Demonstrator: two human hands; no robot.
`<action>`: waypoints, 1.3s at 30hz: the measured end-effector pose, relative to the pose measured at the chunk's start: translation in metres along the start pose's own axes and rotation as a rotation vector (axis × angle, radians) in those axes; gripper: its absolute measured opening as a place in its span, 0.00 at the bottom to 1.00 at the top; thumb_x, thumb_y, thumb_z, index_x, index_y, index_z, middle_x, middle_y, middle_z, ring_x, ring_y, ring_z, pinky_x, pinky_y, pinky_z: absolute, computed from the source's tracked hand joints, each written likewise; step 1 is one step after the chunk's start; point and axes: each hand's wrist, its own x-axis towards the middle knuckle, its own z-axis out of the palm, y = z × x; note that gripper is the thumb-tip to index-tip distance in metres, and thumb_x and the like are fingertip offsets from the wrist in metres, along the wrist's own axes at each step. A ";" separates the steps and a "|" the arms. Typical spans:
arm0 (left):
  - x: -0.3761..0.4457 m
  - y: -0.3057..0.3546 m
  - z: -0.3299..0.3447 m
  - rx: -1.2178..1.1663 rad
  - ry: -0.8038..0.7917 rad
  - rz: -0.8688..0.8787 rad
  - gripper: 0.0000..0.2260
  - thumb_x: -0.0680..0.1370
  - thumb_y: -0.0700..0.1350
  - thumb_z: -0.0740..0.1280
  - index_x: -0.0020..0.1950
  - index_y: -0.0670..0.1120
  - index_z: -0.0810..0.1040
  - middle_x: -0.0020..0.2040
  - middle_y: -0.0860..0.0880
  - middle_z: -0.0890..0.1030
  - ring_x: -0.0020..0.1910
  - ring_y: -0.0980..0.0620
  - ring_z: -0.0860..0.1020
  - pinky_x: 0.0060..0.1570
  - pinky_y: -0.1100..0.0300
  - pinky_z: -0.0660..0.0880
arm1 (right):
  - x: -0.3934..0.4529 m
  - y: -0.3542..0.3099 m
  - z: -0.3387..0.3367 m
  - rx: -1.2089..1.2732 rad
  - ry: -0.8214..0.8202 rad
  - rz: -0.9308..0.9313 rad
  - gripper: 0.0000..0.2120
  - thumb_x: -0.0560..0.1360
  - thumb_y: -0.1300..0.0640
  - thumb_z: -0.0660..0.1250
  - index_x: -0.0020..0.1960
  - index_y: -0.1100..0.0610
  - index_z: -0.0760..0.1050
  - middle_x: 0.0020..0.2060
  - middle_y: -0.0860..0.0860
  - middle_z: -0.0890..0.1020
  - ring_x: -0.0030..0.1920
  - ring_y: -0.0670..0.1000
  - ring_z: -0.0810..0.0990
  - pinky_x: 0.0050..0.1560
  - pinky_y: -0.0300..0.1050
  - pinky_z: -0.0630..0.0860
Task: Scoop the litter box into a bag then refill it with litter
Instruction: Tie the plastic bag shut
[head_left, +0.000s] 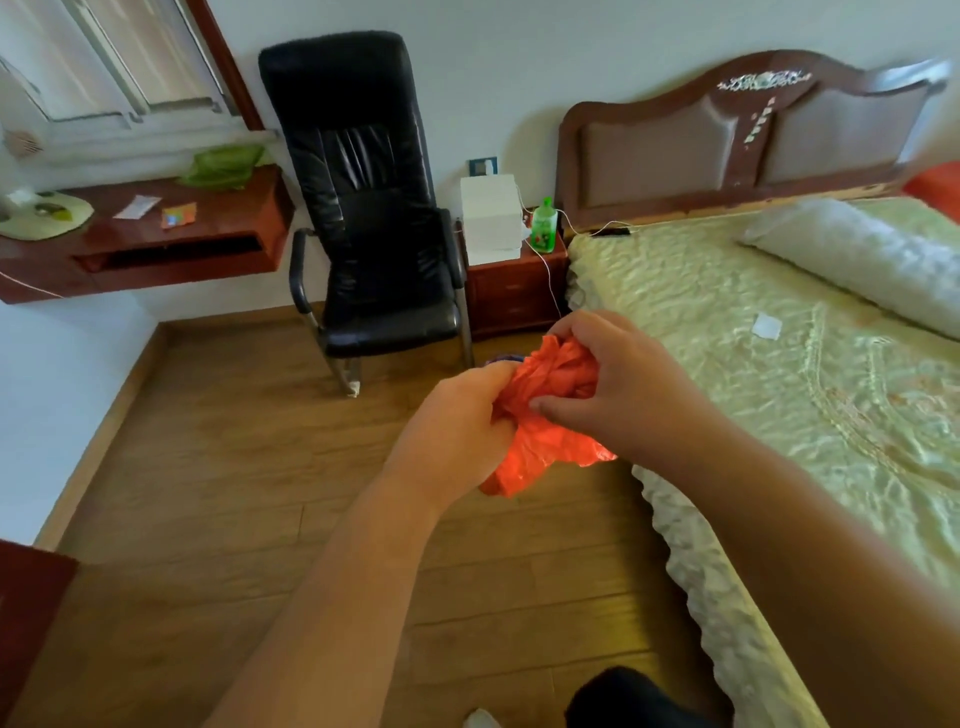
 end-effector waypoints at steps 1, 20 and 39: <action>0.010 -0.005 -0.002 -0.006 -0.010 -0.007 0.16 0.77 0.42 0.71 0.62 0.57 0.80 0.50 0.57 0.84 0.48 0.59 0.83 0.51 0.51 0.82 | 0.010 0.003 0.002 0.015 0.001 0.013 0.23 0.67 0.49 0.79 0.56 0.41 0.71 0.51 0.40 0.73 0.47 0.38 0.74 0.42 0.30 0.70; 0.264 -0.043 0.001 0.016 0.057 -0.127 0.13 0.78 0.41 0.69 0.58 0.58 0.82 0.46 0.59 0.84 0.46 0.62 0.81 0.49 0.59 0.79 | 0.271 0.134 -0.021 -0.001 -0.120 -0.082 0.24 0.66 0.48 0.79 0.59 0.45 0.73 0.51 0.43 0.73 0.49 0.44 0.75 0.47 0.36 0.71; 0.519 -0.177 -0.014 -0.076 -0.144 -0.182 0.11 0.82 0.48 0.67 0.62 0.62 0.80 0.50 0.59 0.84 0.49 0.60 0.82 0.55 0.53 0.81 | 0.506 0.224 0.020 -0.048 -0.119 0.118 0.26 0.68 0.50 0.79 0.62 0.46 0.74 0.52 0.41 0.71 0.46 0.41 0.73 0.41 0.26 0.65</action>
